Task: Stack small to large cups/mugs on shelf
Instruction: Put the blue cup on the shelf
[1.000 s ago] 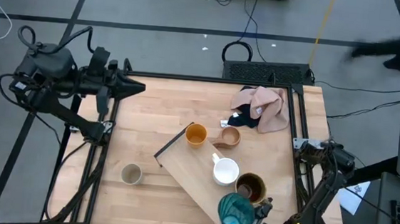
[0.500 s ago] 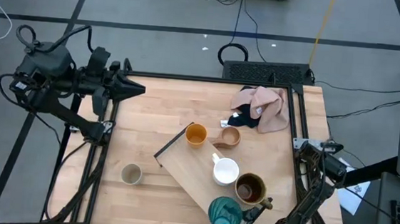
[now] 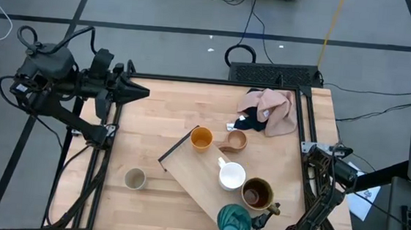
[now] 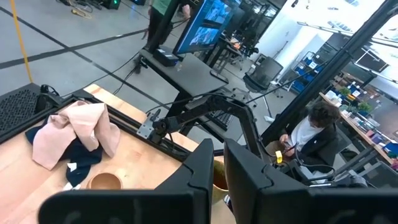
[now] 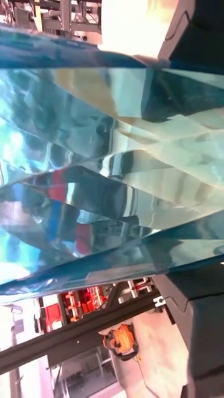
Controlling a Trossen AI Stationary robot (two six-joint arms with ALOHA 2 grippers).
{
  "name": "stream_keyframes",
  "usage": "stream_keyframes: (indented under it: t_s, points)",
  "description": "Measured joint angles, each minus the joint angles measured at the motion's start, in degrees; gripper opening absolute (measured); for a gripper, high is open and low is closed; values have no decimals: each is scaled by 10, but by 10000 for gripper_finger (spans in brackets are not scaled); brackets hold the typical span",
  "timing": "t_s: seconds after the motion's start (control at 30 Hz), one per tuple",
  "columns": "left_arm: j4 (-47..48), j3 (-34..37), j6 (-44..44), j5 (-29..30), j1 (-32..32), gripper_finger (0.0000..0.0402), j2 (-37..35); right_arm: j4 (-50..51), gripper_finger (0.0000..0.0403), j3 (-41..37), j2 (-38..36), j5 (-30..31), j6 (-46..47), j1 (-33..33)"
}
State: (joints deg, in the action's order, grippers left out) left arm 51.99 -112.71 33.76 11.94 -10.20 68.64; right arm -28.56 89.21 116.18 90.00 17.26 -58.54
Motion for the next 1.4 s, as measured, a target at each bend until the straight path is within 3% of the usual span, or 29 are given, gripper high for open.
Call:
stream_keyframes:
  t_s: [1.07, 1.4]
  points:
    - [0, 0, -1, -31, -5, 37, 27, 1, 342, -73, 0, -1, 64, -4]
    - [1, 0, -1, -31, -12, 37, 26, -3, 347, -93, 0, -34, 86, -4]
